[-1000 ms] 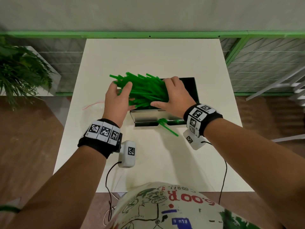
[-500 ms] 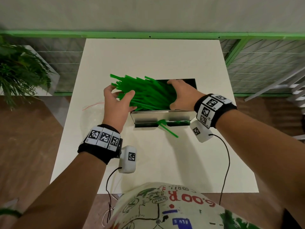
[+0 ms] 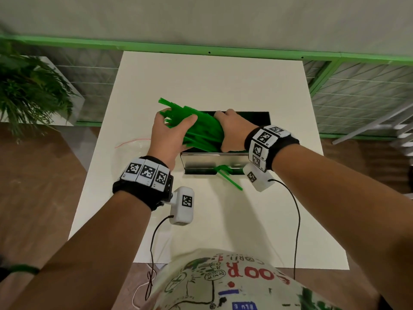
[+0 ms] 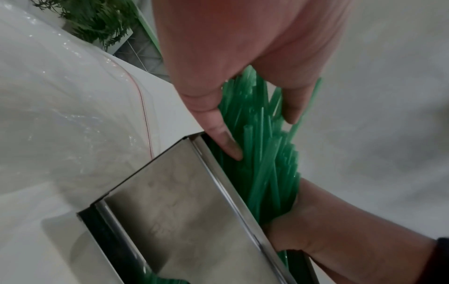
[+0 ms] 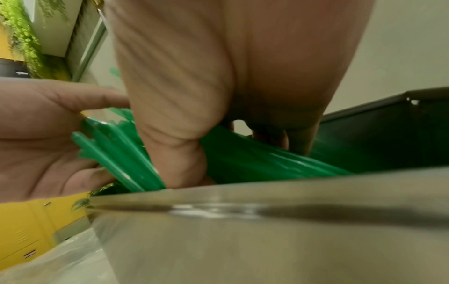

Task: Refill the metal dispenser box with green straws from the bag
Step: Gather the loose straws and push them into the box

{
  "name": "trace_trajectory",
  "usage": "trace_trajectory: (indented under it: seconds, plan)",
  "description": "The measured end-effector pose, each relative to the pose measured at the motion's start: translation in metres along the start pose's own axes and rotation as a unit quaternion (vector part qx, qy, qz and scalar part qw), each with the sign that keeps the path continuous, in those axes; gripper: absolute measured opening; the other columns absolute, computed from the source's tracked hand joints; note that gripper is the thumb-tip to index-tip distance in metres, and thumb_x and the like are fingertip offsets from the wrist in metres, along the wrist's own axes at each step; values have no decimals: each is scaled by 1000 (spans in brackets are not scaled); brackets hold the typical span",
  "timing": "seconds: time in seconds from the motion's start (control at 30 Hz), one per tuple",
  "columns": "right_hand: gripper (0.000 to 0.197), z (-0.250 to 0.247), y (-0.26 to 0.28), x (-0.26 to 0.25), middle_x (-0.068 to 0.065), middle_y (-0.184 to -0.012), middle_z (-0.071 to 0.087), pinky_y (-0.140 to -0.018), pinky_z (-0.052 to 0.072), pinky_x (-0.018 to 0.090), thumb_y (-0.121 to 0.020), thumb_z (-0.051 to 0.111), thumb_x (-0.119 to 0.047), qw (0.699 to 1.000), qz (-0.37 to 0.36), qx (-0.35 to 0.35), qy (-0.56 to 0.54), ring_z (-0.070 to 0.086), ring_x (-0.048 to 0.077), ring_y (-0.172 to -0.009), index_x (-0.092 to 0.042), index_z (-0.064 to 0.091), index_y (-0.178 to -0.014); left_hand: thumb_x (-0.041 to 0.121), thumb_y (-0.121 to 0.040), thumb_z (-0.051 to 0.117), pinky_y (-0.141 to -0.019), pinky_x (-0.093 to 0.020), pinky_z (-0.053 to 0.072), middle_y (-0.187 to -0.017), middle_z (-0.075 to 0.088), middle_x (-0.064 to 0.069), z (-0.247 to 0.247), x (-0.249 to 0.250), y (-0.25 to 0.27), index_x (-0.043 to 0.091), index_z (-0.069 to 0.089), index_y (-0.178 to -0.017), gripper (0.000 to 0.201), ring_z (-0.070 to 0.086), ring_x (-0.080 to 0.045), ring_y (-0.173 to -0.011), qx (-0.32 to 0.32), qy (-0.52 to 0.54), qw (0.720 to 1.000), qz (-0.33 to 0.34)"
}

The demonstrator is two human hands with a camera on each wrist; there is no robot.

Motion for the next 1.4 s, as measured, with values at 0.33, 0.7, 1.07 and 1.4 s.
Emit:
trace_trajectory:
  seconds: [0.33,0.7,1.07,1.4]
  plan:
    - [97,5,0,-3,14,-133,46,-93,52,45,-67,76,-12,999,22,7,-33,53,35,-115,-17,28,-150,55,-81,81,-81,-45,64,-126,64,1,1,13,-7,34,29,-155,93,70,-18,-108,-3,-7,999,-44]
    - [70,2,2,-11,13,-118,53,-79,56,45,-69,74,-7,999,27,-3,-27,60,32,-97,-11,38,-129,25,-90,77,-52,-26,58,-90,76,2,3,9,-15,25,66,-97,13,76,-7,-69,8,-54,998,16]
    - [71,-27,3,-15,6,-111,42,-75,52,38,-63,79,-11,1000,-11,-5,-21,48,27,-95,-21,51,-128,18,-90,72,-51,-34,57,-83,74,-8,0,15,-13,14,68,-92,6,76,-26,-73,51,54,997,33]
    - [71,-8,11,-3,7,-106,59,-75,57,40,-66,76,-8,997,9,-1,-81,61,27,-91,-13,44,-129,39,-94,72,-55,-29,57,-108,76,-4,7,2,-18,15,62,-118,36,78,-21,-91,23,-18,999,25]
Point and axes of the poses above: each hand's wrist, its own y-axis away from the middle knuckle, its own z-axis out of the palm, x = y × z, the point moved 1 cm from there along -y, towards the middle knuckle
